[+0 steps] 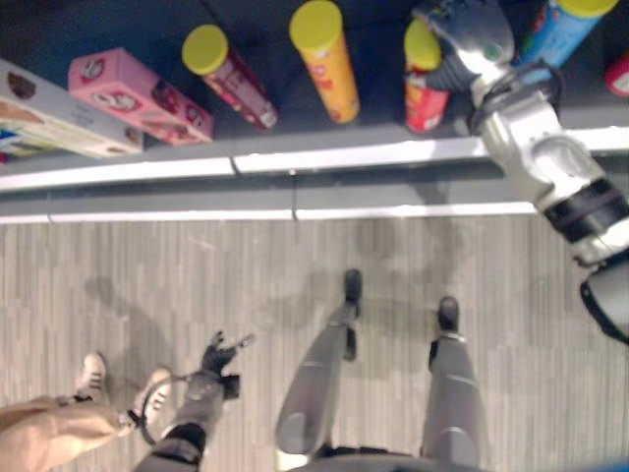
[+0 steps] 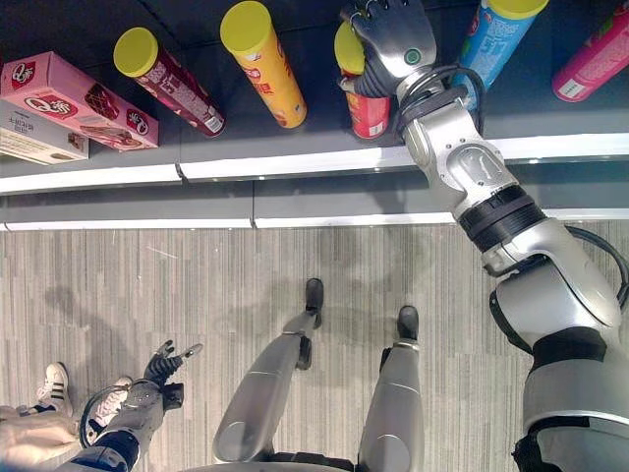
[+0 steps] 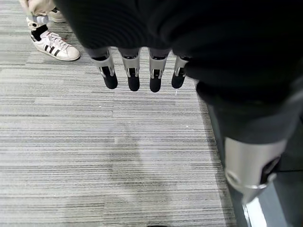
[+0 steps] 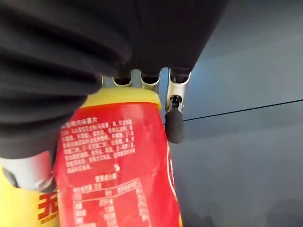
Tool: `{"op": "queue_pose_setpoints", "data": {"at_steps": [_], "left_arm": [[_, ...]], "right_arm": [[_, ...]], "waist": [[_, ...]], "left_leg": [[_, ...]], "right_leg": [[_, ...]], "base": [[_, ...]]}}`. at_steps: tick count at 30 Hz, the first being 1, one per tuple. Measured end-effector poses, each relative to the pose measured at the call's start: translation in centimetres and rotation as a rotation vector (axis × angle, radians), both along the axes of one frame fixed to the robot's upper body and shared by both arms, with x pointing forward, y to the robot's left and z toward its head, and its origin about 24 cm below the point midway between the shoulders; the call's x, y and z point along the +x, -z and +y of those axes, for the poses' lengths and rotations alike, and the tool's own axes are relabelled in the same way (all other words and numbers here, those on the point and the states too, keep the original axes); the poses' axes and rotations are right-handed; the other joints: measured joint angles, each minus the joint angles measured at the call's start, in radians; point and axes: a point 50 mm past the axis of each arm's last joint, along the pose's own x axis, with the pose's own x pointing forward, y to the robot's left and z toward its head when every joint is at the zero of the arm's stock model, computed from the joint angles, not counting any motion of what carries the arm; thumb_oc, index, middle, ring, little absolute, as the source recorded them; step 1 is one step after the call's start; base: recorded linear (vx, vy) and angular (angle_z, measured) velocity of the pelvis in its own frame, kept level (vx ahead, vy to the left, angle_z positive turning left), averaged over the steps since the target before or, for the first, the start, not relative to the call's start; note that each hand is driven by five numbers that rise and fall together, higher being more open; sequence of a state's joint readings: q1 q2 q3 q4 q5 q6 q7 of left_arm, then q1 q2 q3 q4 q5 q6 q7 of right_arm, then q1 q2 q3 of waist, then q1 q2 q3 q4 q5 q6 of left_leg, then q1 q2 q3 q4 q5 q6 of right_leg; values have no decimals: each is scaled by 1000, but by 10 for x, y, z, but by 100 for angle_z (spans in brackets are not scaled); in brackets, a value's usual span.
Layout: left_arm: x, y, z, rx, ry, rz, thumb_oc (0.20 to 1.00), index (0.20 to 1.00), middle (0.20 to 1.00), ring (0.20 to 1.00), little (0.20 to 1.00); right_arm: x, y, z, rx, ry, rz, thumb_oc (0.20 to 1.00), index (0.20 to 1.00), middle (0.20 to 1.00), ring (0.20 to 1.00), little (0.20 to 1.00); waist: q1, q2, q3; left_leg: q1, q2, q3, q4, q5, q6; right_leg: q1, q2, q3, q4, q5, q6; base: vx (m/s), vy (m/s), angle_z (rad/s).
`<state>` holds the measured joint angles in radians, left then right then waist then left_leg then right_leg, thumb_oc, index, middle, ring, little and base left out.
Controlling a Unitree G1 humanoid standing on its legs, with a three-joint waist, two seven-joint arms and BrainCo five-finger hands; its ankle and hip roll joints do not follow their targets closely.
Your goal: Put the goods on the table back onto the shelves and tidy them up.
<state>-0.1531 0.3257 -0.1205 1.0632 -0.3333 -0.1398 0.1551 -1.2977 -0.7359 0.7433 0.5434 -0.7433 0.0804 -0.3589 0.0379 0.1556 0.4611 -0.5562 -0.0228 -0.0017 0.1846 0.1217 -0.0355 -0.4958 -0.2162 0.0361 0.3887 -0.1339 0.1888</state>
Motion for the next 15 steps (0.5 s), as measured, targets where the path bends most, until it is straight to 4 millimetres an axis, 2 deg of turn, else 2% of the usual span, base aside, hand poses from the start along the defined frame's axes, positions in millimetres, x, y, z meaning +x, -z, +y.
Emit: {"op": "queue_pose_setpoints", "data": {"at_steps": [14,15], "left_arm": [[0,0,0,0,2,-2,1000,1000,1000,1000,1000],[0,0,0,0,2,-2,1000,1000,1000,1000,1000]], "right_arm": [[3,-5,-7,2,48,-12,200,200,200,200,200],[3,-5,-7,2,48,-12,222,222,222,222,222]], "waist": [[1,0,0],[1,0,0]], "left_leg": [[-5,0,-18,-1,5,-3],[-5,0,-18,-1,5,-3]], "right_leg": [[4,0,-18,3,-1,-1],[4,0,-19,3,-1,-1]], "base": [[15,0,3],[0,0,0]]}}
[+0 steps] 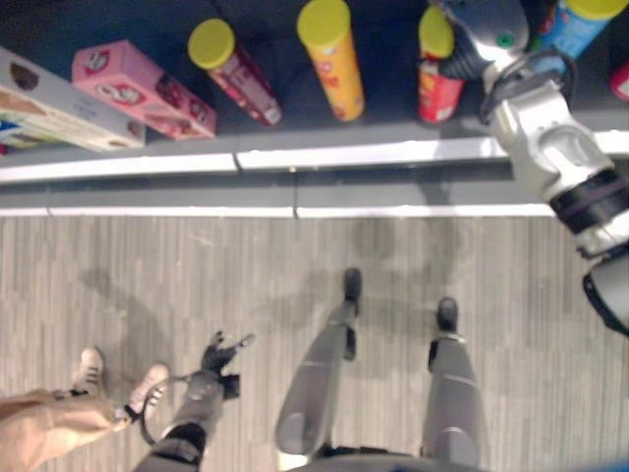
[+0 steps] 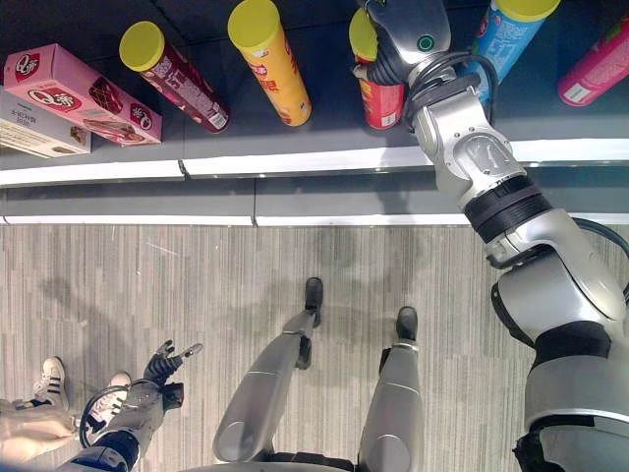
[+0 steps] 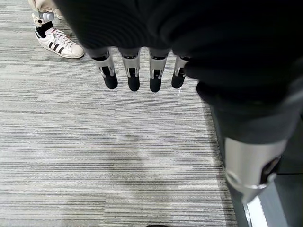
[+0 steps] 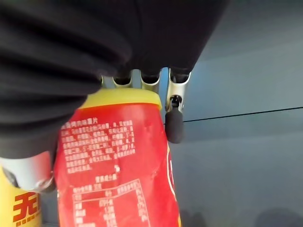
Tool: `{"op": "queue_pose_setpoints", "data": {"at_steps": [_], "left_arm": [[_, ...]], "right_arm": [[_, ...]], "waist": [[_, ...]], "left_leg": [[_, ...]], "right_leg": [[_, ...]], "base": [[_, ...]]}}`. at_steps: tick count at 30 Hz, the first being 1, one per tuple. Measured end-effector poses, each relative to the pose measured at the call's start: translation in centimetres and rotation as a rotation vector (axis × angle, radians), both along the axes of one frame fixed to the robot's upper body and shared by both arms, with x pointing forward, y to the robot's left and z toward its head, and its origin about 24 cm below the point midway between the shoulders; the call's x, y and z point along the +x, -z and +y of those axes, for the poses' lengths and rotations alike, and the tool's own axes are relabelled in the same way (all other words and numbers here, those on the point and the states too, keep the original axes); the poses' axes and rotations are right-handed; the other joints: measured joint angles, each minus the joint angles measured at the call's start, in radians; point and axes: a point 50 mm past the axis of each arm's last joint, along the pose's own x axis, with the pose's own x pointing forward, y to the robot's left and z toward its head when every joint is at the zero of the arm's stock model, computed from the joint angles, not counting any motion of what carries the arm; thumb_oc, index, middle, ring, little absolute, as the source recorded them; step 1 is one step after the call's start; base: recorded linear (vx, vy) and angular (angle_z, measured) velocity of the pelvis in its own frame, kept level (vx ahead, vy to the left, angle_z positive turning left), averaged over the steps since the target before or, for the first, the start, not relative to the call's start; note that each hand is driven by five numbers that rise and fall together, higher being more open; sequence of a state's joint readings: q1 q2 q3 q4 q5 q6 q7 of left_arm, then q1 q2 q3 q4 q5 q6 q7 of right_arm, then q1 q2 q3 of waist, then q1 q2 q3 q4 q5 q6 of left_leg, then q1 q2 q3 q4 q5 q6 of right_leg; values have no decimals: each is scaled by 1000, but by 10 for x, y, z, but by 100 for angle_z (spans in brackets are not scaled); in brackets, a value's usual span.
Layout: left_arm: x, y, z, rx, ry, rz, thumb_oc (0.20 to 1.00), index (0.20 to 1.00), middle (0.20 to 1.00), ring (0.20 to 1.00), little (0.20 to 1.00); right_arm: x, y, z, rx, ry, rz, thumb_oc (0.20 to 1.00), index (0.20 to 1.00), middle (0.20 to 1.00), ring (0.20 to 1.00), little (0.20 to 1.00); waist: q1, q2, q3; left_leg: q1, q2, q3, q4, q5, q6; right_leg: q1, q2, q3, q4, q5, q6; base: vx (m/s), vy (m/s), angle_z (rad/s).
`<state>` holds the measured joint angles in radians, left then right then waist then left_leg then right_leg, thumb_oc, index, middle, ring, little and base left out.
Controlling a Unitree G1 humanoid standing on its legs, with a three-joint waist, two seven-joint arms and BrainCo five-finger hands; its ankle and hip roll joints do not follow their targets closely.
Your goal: Put the goods on the table back onto the shelves and tidy them up.
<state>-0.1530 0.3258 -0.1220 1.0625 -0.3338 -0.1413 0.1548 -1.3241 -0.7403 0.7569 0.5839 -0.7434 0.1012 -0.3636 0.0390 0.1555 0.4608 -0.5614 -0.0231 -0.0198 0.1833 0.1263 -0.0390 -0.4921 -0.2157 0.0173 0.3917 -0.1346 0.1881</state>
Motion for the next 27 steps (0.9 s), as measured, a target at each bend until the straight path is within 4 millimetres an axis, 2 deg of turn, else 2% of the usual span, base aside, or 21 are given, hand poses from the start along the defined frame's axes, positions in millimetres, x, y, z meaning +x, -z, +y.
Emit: {"op": "queue_pose_setpoints", "data": {"at_steps": [2,3,4,5,27], "left_arm": [[0,0,0,0,0,0,1000,1000,1000,1000,1000],[0,0,0,0,0,-1,1000,1000,1000,1000,1000],[0,0,0,0,1,-1,1000,1000,1000,1000,1000],[0,0,0,0,1,-1,1000,1000,1000,1000,1000],[1,0,0,0,0,-1,1000,1000,1000,1000,1000]], "right_arm": [[0,0,0,0,0,0,200,200,200,200,200],[0,0,0,0,0,0,391,391,391,391,391],[0,0,0,0,0,1,931,931,931,931,931],[0,0,0,1,0,1,1000,1000,1000,1000,1000],[0,-1,0,23,-13,5,1000,1000,1000,1000,1000]], "waist": [[0,0,0],[0,0,0],[0,0,0],[0,0,0],[-3,-1,-1]], "left_leg": [[0,0,0,0,0,0],[0,0,0,0,0,0],[0,0,0,0,0,0],[0,0,0,0,0,0],[3,0,-1,1,2,0]], "right_leg": [[0,0,0,1,0,0],[0,0,0,2,0,0],[-1,0,-1,2,0,0],[-1,0,-1,2,0,0],[-1,0,0,10,0,-1]], "base": [[0,0,0],[0,0,0],[0,0,0],[0,0,0],[0,0,0]]}}
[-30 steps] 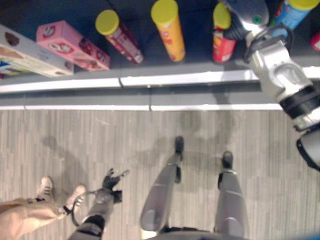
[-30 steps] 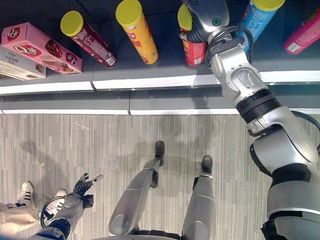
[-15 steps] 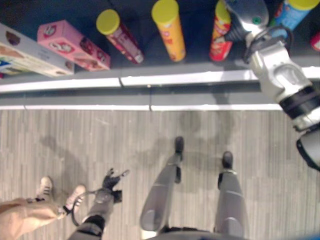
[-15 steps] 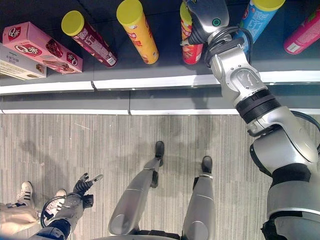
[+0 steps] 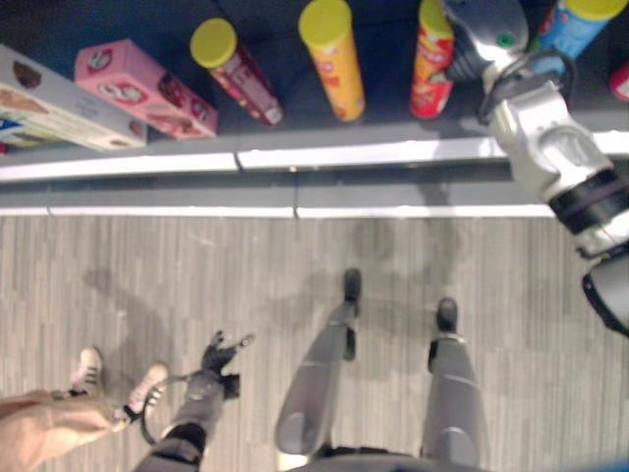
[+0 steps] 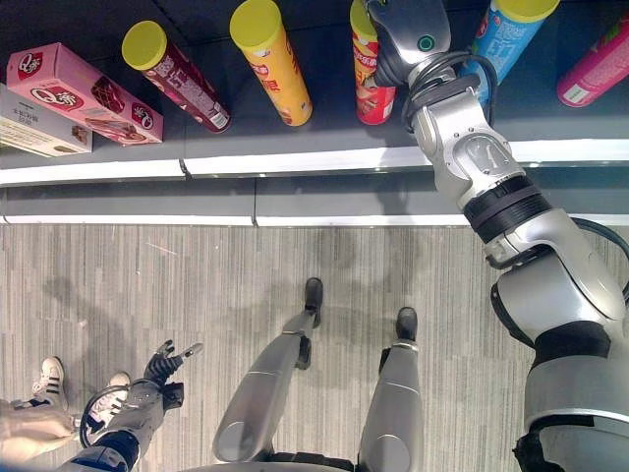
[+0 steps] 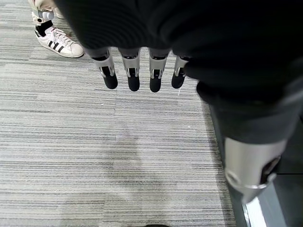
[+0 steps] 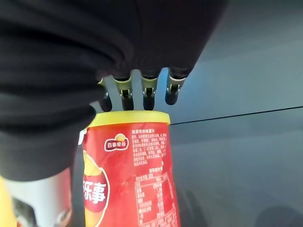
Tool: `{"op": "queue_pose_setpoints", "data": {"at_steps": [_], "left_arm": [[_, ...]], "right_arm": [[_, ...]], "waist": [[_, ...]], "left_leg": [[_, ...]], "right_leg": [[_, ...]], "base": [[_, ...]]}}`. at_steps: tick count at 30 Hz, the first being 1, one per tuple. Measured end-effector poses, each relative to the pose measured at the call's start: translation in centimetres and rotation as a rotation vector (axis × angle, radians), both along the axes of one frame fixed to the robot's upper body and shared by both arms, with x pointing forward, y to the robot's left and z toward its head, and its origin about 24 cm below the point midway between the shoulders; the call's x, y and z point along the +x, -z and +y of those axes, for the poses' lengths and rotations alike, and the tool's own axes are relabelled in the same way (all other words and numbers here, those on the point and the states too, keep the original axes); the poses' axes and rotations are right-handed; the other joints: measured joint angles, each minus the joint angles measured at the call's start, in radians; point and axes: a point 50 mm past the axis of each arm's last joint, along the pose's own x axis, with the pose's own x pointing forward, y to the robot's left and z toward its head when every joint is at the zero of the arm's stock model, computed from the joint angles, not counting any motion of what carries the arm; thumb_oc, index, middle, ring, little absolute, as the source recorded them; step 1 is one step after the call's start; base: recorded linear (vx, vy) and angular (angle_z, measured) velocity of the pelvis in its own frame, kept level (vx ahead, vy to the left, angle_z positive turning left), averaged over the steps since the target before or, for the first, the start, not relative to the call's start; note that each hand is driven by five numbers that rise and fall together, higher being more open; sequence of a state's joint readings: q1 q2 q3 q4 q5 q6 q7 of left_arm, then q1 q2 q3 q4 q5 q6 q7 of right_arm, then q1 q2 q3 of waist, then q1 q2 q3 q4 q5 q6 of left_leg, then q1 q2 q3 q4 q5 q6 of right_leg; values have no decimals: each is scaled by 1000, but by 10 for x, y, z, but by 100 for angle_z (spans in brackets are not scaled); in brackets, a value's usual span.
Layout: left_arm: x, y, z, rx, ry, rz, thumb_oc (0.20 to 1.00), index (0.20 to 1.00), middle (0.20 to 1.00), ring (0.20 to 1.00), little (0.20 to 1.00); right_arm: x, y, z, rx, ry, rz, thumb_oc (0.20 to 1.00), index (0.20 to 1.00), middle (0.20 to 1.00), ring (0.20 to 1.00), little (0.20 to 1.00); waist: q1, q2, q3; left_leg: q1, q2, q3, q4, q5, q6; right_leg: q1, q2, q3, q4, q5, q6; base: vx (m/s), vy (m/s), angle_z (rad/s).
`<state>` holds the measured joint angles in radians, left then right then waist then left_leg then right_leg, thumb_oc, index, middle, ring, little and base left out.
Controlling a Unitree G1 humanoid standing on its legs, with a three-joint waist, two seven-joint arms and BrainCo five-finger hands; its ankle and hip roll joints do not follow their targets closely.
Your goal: Put the goods on the table back onto the shelves and tidy them up.
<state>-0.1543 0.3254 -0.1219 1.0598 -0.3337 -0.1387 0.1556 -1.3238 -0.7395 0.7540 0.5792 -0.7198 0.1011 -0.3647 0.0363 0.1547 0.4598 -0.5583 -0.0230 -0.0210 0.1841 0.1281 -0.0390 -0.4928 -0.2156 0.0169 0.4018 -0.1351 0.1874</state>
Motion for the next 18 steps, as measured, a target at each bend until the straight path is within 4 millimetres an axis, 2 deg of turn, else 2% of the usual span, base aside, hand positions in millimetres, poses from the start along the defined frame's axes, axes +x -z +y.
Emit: {"op": "queue_pose_setpoints", "data": {"at_steps": [2,6,7,9,10,12,15,18], "left_arm": [[2,-1,0,0,1,-2,1000,1000,1000,1000,1000],[9,-4,-1,3,0,-15,1000,1000,1000,1000,1000],[11,-5,-2,3,0,-19,1000,1000,1000,1000,1000],[11,-6,0,14,1,-6,1000,1000,1000,1000,1000],[12,-6,0,16,0,-6,1000,1000,1000,1000,1000],[12,-6,1,40,19,11,1000,1000,1000,1000,1000],[16,-7,0,64,47,19,1000,1000,1000,1000,1000],[14,-5,-1,97,86,40,1000,1000,1000,1000,1000]], "right_arm": [[-2,-4,-1,18,-9,-15,1000,1000,1000,1000,1000],[-24,-12,7,88,-130,-110,1000,1000,1000,1000,1000],[-29,-11,8,109,-159,-121,1000,1000,1000,1000,1000],[-45,2,15,158,-272,-129,1000,1000,1000,1000,1000],[-49,7,14,183,-297,-122,1000,1000,1000,1000,1000],[-60,36,13,286,-395,-43,1000,1000,1000,1000,1000],[-65,71,9,395,-463,124,1000,1000,1000,1000,1000],[-75,127,-2,604,-520,419,1000,1000,1000,1000,1000]], "waist": [[-3,0,0],[-7,-11,-3],[-11,-14,-2],[-22,-44,-17],[-24,-50,-21],[-37,-88,-46],[-63,-119,-66],[-99,-150,-92]], "left_leg": [[3,0,1,0,1,0],[30,2,1,-13,6,3],[39,3,1,-17,6,3],[75,6,5,-46,8,-1],[81,6,6,-51,7,-2],[108,19,26,-76,8,-2],[139,36,46,-100,11,2],[186,43,73,-129,11,2]], "right_leg": [[1,0,1,1,0,0],[25,1,-1,-8,0,-1],[36,1,-1,-14,1,-1],[58,2,4,-26,1,-1],[66,3,3,-36,2,-2],[88,15,15,-70,17,-5],[127,28,27,-140,50,-6],[176,33,46,-210,75,-7]], "base": [[0,0,0],[18,-8,-1],[34,-21,-5],[37,-21,-8],[43,-17,-7],[52,-10,-24],[61,10,-28],[90,75,-29]]}}
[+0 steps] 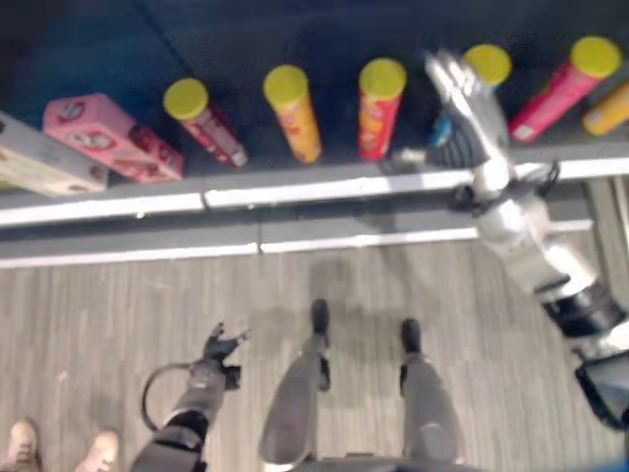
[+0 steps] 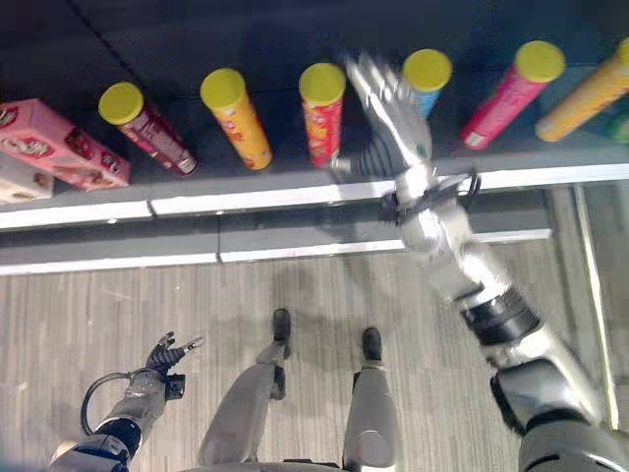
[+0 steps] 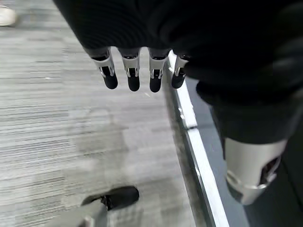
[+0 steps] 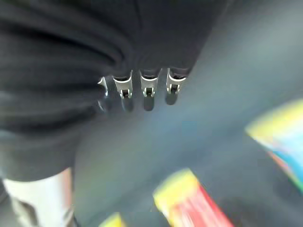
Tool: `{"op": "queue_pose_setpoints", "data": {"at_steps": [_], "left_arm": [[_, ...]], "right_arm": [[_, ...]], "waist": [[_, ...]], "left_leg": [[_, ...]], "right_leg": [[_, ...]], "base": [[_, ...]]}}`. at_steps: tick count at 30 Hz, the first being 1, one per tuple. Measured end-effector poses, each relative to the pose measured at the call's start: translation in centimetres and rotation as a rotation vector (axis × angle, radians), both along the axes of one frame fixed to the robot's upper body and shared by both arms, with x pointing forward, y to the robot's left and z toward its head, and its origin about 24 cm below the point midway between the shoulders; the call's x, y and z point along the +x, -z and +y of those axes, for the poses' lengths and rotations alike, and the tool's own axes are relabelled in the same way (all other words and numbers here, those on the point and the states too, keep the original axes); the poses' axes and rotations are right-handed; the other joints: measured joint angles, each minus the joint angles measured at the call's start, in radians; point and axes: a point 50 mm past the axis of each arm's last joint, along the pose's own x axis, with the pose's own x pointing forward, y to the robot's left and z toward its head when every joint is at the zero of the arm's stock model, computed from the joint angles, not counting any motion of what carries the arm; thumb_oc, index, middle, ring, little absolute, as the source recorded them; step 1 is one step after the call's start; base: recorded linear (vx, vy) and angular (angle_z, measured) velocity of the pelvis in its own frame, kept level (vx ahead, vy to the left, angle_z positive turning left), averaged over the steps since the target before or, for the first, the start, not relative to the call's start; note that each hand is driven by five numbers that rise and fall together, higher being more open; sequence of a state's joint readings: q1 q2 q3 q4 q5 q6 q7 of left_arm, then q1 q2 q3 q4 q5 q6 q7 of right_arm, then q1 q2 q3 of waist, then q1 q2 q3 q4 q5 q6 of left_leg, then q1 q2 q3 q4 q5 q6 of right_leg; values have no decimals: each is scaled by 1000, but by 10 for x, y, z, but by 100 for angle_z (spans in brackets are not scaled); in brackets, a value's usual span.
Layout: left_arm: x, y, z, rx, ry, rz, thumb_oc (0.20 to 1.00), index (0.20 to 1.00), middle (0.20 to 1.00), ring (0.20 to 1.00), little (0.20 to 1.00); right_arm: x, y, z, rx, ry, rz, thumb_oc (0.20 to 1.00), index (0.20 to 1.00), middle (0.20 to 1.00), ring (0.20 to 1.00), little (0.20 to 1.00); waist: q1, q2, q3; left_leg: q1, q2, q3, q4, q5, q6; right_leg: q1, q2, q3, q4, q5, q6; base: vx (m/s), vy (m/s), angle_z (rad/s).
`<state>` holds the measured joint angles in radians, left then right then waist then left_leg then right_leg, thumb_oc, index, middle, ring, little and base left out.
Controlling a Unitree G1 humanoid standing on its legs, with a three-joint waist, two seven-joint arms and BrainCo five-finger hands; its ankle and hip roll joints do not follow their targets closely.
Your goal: Put the goods on the table back onto the shelves and tidy them up.
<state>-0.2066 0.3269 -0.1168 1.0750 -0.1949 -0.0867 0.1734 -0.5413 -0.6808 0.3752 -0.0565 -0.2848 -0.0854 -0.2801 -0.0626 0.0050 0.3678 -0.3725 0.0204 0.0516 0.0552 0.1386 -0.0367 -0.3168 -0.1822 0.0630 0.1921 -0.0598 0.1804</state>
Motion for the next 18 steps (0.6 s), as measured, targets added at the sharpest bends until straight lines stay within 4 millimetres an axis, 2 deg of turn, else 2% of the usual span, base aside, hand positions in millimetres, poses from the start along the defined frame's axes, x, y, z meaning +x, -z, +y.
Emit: {"op": "queue_pose_setpoints", "data": {"at_steps": [1,2,4,5,7,8,9,11,12,13,14,15,16,17,18], "left_arm": [[1,0,-2,10,18,5,1000,1000,1000,1000,1000],[-8,5,-1,2,2,32,1000,1000,1000,1000,1000],[-16,11,-2,0,3,59,1000,1000,1000,1000,1000],[-19,13,-4,-11,-5,65,1000,1000,1000,1000,1000],[-22,15,-4,-26,-26,70,1000,1000,1000,1000,1000],[-24,16,-3,-18,-20,83,1000,1000,1000,1000,1000],[-25,17,-4,-18,-16,87,1000,1000,1000,1000,1000],[-30,18,-3,-20,-21,96,1000,1000,1000,1000,1000],[-29,17,-4,-26,-18,88,1000,1000,1000,1000,1000],[-21,13,-8,-34,-2,46,1000,1000,1000,1000,1000],[-16,10,-8,-40,-5,17,1000,1000,1000,1000,1000],[-19,9,-2,-44,-37,11,1000,1000,1000,1000,1000],[-25,10,5,-44,-69,20,1000,1000,1000,1000,1000],[-31,13,6,-44,-78,40,1000,1000,1000,1000,1000],[-26,12,1,-56,-65,35,1000,1000,1000,1000,1000]], "right_arm": [[-6,24,-7,63,-30,138,1000,1000,1000,1000,1000],[-15,40,-14,161,-52,228,1000,1000,1000,1000,1000],[-24,67,-22,242,-70,382,1000,1000,1000,1000,1000],[-29,76,-31,294,-60,431,1000,1000,1000,1000,1000],[-32,81,-38,330,-46,464,1000,1000,1000,1000,1000],[-35,91,-48,393,-25,502,1000,1000,1000,1000,1000],[-35,92,-51,395,-20,506,1000,1000,1000,1000,1000],[-32,91,-51,398,-18,506,1000,1000,1000,1000,1000],[-33,90,-60,394,5,498,1000,1000,1000,1000,1000],[-32,88,-70,395,40,484,1000,1000,1000,1000,1000],[-32,86,-76,401,53,481,1000,1000,1000,1000,1000],[-31,86,-78,411,61,479,1000,1000,1000,1000,1000],[-32,85,-80,411,67,474,1000,1000,1000,1000,1000],[-33,84,-84,409,80,467,1000,1000,1000,1000,1000],[-34,78,-95,403,117,444,1000,1000,1000,1000,1000]], "waist": [[-13,-14,-7],[-4,-15,-15],[-51,-29,-32],[-70,-31,-36],[-73,-32,-45],[-92,-57,-65],[-98,-61,-67],[-72,-69,-75],[-90,-75,-86],[-98,-64,-98],[-99,-57,-102],[-63,-61,-110],[-57,-69,-128],[-60,-61,-138],[-87,-46,-151]], "left_leg": [[24,1,24,-13,-2,0],[45,3,41,-20,-9,5],[74,5,77,-22,-22,7],[90,7,95,-26,-29,8],[101,11,118,-35,-33,8],[139,25,176,-46,-52,-4],[161,50,223,-49,-58,0],[213,92,313,-59,-63,-2],[243,103,352,-44,-90,-3],[259,125,374,-30,-112,-4],[278,154,416,-20,-116,-24],[323,183,470,-15,-126,-53],[343,205,496,3,-147,-78],[342,212,485,11,-154,-81],[348,235,456,14,-156,-91]], "right_leg": [[7,2,19,-22,11,3],[31,1,35,-36,14,5],[47,2,68,-71,36,11],[61,3,81,-94,47,11],[67,4,98,-109,55,11],[50,19,124,-122,88,8],[36,36,88,-119,124,11],[18,52,-85,-125,191,21],[52,33,-193,-165,161,-20],[53,20,-280,-162,155,-11],[41,14,-364,-134,130,-16],[36,13,-423,-91,100,-19],[43,21,-440,-84,127,-32],[48,38,-437,-86,136,-62],[47,68,-435,-83,129,-75]], "base": [[80,115,-46],[51,90,-57],[84,103,-58],[67,51,-50],[15,15,-63],[-2,-18,-123],[5,-37,-159],[6,-65,-149],[103,-140,-135],[120,-216,-102],[145,-242,-132],[42,-170,-137],[59,-335,-119],[74,-363,-63],[117,-470,-38]]}}
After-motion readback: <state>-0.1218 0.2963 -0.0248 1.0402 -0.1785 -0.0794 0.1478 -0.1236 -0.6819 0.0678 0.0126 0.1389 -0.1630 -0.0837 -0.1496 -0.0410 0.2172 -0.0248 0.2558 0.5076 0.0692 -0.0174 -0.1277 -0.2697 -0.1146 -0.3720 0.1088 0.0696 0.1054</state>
